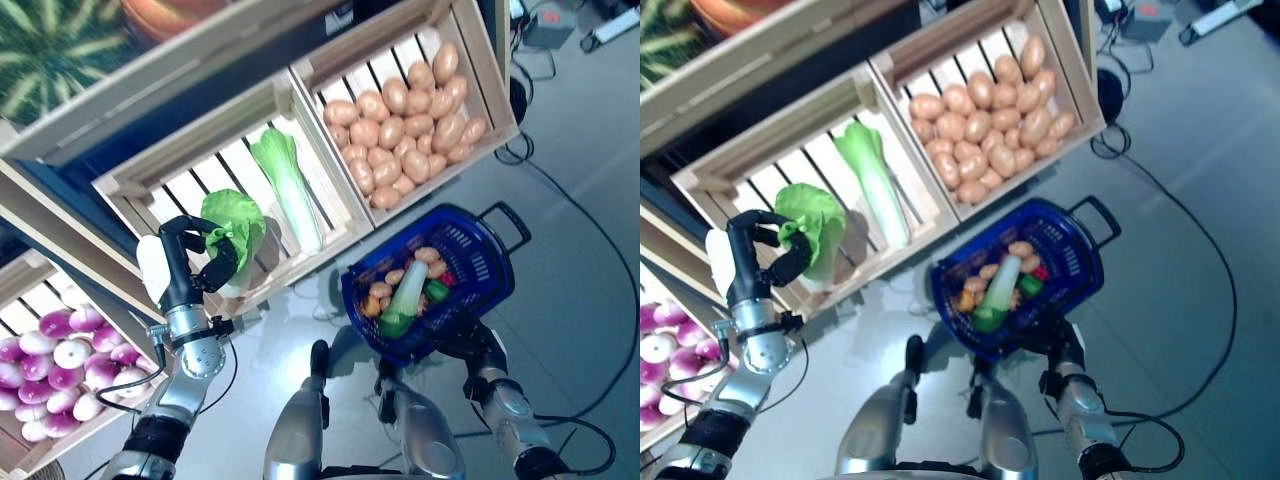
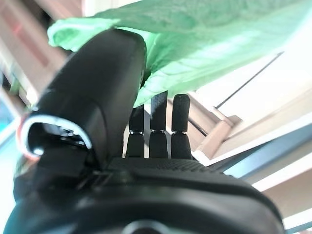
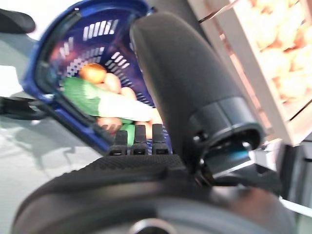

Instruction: Put vegetables into the basket

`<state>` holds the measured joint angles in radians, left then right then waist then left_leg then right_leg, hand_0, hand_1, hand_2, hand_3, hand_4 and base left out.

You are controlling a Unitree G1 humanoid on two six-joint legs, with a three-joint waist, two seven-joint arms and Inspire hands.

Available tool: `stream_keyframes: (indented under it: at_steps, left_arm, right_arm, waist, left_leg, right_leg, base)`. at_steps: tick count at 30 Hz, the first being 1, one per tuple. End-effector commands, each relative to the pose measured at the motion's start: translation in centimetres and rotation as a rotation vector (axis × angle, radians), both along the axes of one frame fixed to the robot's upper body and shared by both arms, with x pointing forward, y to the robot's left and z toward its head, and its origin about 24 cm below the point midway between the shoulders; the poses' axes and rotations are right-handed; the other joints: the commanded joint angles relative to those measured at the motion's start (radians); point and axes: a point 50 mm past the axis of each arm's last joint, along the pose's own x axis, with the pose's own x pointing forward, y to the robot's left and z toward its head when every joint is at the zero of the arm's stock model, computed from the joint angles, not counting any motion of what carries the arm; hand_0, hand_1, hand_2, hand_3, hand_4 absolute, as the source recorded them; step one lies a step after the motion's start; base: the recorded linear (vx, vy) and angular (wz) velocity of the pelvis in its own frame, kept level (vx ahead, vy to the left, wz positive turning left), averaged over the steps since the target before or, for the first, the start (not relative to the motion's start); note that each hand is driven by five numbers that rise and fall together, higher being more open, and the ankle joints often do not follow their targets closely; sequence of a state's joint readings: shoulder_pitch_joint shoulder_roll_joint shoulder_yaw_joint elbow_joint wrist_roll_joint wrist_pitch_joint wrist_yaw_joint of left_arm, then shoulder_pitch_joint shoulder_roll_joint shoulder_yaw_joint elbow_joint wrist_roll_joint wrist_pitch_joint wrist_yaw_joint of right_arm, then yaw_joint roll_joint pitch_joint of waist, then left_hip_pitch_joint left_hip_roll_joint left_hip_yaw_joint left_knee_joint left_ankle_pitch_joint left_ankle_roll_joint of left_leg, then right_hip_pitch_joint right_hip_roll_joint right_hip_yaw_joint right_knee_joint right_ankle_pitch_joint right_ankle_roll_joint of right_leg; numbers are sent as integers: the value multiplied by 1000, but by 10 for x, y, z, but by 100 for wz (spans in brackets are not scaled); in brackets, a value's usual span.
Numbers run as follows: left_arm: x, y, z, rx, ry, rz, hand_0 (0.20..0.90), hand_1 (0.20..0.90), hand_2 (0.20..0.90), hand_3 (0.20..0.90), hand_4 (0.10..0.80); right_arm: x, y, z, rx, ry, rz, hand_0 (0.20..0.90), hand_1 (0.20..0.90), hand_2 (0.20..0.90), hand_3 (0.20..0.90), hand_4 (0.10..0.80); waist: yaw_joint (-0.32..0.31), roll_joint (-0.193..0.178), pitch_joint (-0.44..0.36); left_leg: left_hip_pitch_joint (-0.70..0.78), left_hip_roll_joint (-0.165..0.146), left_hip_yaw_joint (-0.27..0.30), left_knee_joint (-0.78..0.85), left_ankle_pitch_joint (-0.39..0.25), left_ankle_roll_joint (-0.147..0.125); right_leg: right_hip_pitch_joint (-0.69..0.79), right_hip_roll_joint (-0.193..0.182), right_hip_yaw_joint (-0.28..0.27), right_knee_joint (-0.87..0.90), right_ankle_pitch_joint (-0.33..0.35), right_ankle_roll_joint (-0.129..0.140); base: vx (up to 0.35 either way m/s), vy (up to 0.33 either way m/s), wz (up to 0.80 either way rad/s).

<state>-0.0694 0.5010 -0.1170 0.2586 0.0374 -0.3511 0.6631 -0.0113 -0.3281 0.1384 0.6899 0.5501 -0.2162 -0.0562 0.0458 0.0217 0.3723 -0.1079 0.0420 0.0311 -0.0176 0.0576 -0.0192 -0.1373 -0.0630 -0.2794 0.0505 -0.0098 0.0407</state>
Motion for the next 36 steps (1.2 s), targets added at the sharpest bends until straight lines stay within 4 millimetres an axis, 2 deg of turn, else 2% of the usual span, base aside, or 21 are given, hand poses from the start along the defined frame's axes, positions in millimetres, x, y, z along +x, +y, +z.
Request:
stream_keyframes:
  at_steps: [1, 5, 9, 11, 13, 17, 21, 24, 29, 36]
  left_arm:
    - [1, 3, 43, -124, -250, -118, 300, 300, 300, 300, 400]
    - [-2, -1, 43, -266, -259, -208, 300, 300, 300, 300, 400]
    - [-5, -11, 46, -417, -256, -383, 300, 300, 300, 300, 400]
    - [-7, -19, 48, -485, -257, -513, 300, 300, 300, 300, 400]
    - [-7, -24, 51, -499, -255, -565, 300, 300, 300, 300, 400]
    - [-4, -33, 56, -515, -232, -657, 300, 300, 300, 300, 400]
    - [0, -36, 54, -541, -182, -699, 300, 300, 300, 300, 400]
    - [4, -38, 49, -642, -149, -708, 300, 300, 300, 300, 400]
    - [7, -43, 37, -779, -107, -751, 300, 300, 300, 300, 400]
    - [13, -58, 34, -826, -60, -816, 300, 300, 300, 300, 400]
  right_arm:
    - [-18, -5, 5, -53, -63, -19, 900, 900, 900, 900, 800]
    - [-21, -1, 7, -58, -82, -11, 900, 900, 900, 900, 800]
    - [-19, -1, 20, -61, -153, -23, 900, 900, 900, 900, 800]
    - [-13, -2, 35, -91, -237, -2, 900, 900, 900, 900, 800]
    - [-9, -1, 44, -107, -279, 20, 900, 900, 900, 900, 800]
    - [8, 6, 79, -166, -448, 164, 900, 900, 900, 900, 800]
    - [17, 13, 106, -240, -550, 346, 900, 900, 900, 900, 800]
    - [25, 14, 128, -256, -614, 476, 900, 900, 900, 900, 800]
    - [36, 27, 149, -260, -618, 729, 900, 900, 900, 900, 800]
    - [46, 39, 162, -228, -608, 870, 900, 900, 900, 900, 800]
  waist:
    - [-4, -47, -123]
    - [0, -52, -163]
    - [-1, -57, -197]
    - [-4, -57, -214]
    - [-7, -57, -220]
    - [-17, -58, -242]
    - [-23, -61, -261]
    - [-25, -65, -271]
    - [-16, -78, -291]
    - [-5, -85, -309]
  left_leg:
    - [-40, -9, 12, -18, 24, -47]
    - [3, -8, 9, -30, 15, -42]
    - [43, -8, 9, -42, 4, -33]
    - [70, -7, 14, -54, -1, -28]
    - [80, -8, 15, -58, -4, -25]
    - [112, -8, 25, -70, -13, -20]
    - [124, -5, 35, -70, -24, -18]
    - [132, -3, 37, -70, -28, -17]
    - [150, 0, 44, -70, -37, -12]
    - [152, 2, 46, -70, -39, -12]
  right_leg:
    - [75, -55, -19, -46, 35, 38]
    - [118, -55, -28, -64, 37, 40]
    - [147, -57, -29, -82, 45, 45]
    - [165, -58, -27, -95, 53, 49]
    - [171, -60, -22, -100, 57, 51]
    - [190, -64, -5, -133, 79, 64]
    - [196, -64, 4, -136, 81, 68]
    - [199, -65, 11, -138, 82, 71]
    - [210, -67, 10, -138, 80, 71]
    - [210, -69, 13, -138, 82, 74]
  base:
    - [127, 5, 8]
    - [103, -5, 4]
    - [68, -5, 0]
    - [39, 1, 0]
    - [6, 3, -2]
    - [10, 1, -3]
    - [12, 3, -4]
    - [0, 6, -8]
    - [11, -2, -8]
    - [0, 0, 0]
